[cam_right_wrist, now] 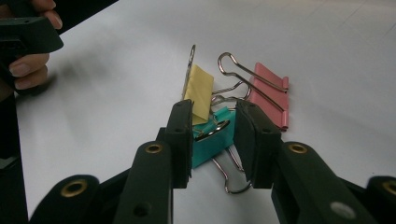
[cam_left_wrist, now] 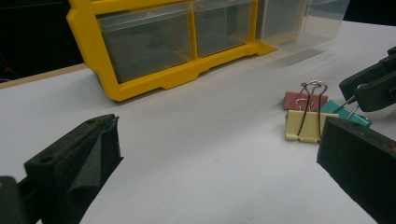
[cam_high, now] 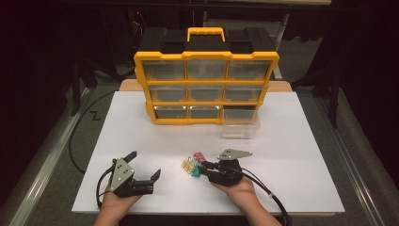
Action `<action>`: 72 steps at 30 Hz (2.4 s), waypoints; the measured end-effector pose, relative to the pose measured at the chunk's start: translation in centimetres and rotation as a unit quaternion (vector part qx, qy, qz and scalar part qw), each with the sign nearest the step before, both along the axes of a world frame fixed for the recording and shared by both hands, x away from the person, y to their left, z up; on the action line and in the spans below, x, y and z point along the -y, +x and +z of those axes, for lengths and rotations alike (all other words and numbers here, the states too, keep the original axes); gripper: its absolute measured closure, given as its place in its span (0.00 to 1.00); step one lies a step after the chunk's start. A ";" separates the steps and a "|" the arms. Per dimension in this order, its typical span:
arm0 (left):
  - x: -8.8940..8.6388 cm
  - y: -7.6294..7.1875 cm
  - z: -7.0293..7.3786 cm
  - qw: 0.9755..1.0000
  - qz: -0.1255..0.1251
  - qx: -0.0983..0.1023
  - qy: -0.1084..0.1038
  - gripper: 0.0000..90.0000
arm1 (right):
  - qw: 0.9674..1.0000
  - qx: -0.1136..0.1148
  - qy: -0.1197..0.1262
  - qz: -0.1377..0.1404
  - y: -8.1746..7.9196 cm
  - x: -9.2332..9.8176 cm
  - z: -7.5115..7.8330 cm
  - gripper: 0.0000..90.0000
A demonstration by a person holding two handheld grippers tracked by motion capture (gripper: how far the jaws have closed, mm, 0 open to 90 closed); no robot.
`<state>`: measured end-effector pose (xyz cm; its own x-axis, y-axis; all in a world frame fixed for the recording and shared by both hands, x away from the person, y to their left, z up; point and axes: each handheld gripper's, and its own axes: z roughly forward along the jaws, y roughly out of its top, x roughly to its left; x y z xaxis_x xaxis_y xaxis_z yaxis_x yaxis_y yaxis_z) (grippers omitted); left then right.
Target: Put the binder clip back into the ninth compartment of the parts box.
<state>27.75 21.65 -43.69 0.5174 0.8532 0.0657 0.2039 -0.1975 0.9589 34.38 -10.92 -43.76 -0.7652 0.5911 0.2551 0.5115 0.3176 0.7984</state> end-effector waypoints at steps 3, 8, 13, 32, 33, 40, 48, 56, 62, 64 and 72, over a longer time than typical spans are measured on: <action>0.0 0.0 0.0 1.000 0.000 0.000 0.000 0.00 | 1.000 0.002 -0.001 0.002 0.1 0.0 0.0 0.79; 0.0 0.0 0.0 1.000 0.000 0.000 0.001 0.00 | 1.000 0.000 -0.009 0.007 0.1 -0.1 0.0 0.78; 0.0 0.0 0.0 1.000 0.000 0.000 0.000 0.00 | 1.000 -0.003 -0.003 0.012 0.1 -0.1 0.0 0.82; 0.0 0.0 0.1 1.000 -0.002 0.002 -0.001 0.00 | 1.000 -0.006 -0.009 0.016 -0.3 0.0 0.3 0.87; 0.0 0.0 0.1 1.000 -0.002 0.002 -0.001 0.00 | 1.000 -0.006 -0.010 0.016 -0.3 0.0 0.3 0.87; 0.0 -0.1 0.1 1.000 -0.002 0.002 -0.001 0.00 | 1.000 -0.006 -0.012 0.019 -0.4 0.1 0.4 0.87; -0.1 -0.1 0.1 1.000 -0.003 0.002 -0.001 0.00 | 1.000 -0.006 -0.015 0.021 -0.5 0.2 0.4 0.88; -0.1 -0.1 0.1 1.000 -0.003 0.003 -0.003 0.00 | 1.000 -0.007 -0.015 0.020 -0.6 0.5 0.5 0.88; -0.1 -0.1 0.1 1.000 -0.002 0.003 -0.004 0.00 | 1.000 -0.008 -0.015 0.022 -0.7 0.6 0.5 0.90; -0.1 -0.1 0.1 1.000 -0.002 0.003 -0.004 0.00 | 1.000 -0.009 -0.011 0.025 -0.7 0.7 0.6 0.92; -0.1 -0.1 0.1 1.000 -0.003 0.004 -0.004 0.00 | 0.999 -0.010 0.004 0.041 -1.1 0.7 0.9 1.00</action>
